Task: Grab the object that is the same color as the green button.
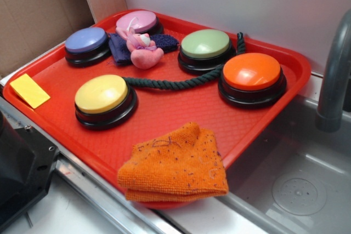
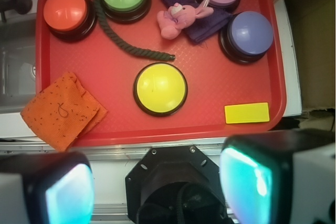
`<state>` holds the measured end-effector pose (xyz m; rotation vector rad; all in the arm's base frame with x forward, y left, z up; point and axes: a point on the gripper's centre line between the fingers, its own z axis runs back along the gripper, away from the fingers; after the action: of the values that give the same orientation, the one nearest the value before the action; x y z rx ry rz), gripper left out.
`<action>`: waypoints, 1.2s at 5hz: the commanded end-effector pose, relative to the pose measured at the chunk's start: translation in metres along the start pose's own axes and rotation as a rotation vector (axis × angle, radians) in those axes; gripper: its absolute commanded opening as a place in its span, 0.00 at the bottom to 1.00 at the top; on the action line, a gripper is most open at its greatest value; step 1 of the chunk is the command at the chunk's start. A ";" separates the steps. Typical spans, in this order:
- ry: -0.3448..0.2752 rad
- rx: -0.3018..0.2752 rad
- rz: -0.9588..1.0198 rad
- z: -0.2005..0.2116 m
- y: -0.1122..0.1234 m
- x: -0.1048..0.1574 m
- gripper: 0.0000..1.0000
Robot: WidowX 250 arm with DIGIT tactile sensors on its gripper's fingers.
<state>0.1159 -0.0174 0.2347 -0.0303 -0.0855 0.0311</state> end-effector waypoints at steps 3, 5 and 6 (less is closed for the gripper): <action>-0.036 0.083 -0.223 -0.041 -0.023 0.043 1.00; -0.100 0.067 -0.371 -0.086 -0.023 0.083 1.00; -0.122 0.014 -0.386 -0.120 -0.030 0.098 1.00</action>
<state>0.2182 -0.0455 0.1155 0.0008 -0.1697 -0.3508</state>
